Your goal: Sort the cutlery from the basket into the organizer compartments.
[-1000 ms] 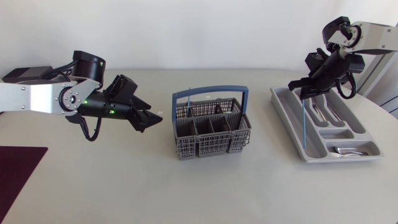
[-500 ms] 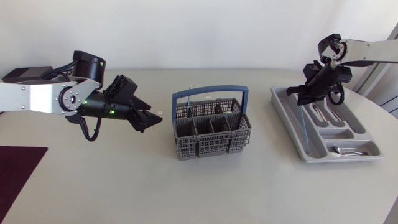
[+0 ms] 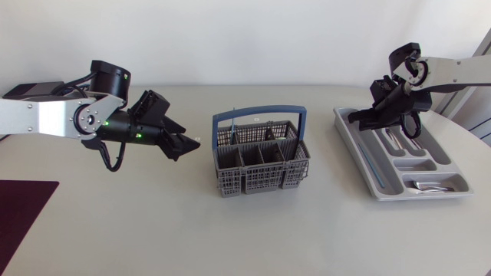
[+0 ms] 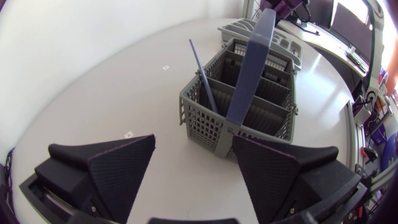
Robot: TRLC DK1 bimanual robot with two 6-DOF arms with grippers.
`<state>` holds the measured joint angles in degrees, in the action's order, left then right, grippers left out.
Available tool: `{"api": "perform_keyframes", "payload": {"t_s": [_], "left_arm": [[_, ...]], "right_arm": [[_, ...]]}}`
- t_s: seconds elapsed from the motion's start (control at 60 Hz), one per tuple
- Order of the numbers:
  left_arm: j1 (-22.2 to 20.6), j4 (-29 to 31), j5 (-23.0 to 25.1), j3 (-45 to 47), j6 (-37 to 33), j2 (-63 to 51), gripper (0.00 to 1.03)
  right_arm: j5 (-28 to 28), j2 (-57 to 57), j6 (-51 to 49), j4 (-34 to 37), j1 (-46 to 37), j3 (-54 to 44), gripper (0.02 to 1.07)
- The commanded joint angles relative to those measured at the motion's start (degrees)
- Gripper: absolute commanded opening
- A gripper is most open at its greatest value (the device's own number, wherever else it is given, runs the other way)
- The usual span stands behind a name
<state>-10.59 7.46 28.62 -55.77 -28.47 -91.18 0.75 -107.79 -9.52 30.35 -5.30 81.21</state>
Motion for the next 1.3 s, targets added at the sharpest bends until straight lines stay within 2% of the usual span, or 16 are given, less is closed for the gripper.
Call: {"api": "perform_keyframes", "payload": {"t_s": [0.0,0.233,0.3,0.367,0.467,0.533,0.6,0.667,0.783,1.017,1.283], "left_arm": [[0.39,-0.35,0.03,-2.94,1.05,-2.52,0.86],[0.48,-2.28,0.03,-8.92,4.39,-9.63,0.82],[0.75,-2.81,0.03,-10.85,5.18,-11.83,0.77],[1.27,-2.89,0.03,-13.14,6.5,-14.03,0.73],[1.8,-3.25,0.21,-16.92,8.87,-17.46,0.59],[1.8,-3.16,0.65,-19.38,9.75,-19.83,0.49],[1.71,-3.16,1.52,-21.84,10.8,-22.2,0.34],[1.62,-2.81,1.61,-24.3,11.33,-24.49,0.2],[1.27,-1.49,1.96,-27.9,11.42,-27.92,0.04],[-0.92,2.47,5.83,-30.19,9.57,-30.9,0.03],[-1.01,7.04,12.34,-24.65,2.63,-27.48,0.03]], "right_arm": [[-0.58,8.56,-1.91,-1.7,4.51,-6.15,0.53],[-3.92,20.95,-2.79,-1.96,14.09,-17.58,0.53],[-4.09,23.68,-2.87,-2.22,16.2,-19.95,0.52],[-4.36,25.79,-2.96,-2.22,18.31,-21.97,0.46],[-5.15,27.37,-3.14,-2.66,21.03,-25.05,0.37],[-5.41,27.98,-3.23,-3.45,22.97,-26.89,0.25],[-5.41,28.33,-3.14,-3.54,24.64,-28.12,0.11],[-5.5,28.69,-2.87,-3.54,25.6,-29.09,0.1],[-5.5,28.33,-2.79,-4.42,27.89,-31.02,0.09],[-4.18,27.1,-2.35,-7.85,29.82,-32.87,0.08],[-0.93,21.04,-2.35,-14.97,29.56,-29.62,0.08]]}}
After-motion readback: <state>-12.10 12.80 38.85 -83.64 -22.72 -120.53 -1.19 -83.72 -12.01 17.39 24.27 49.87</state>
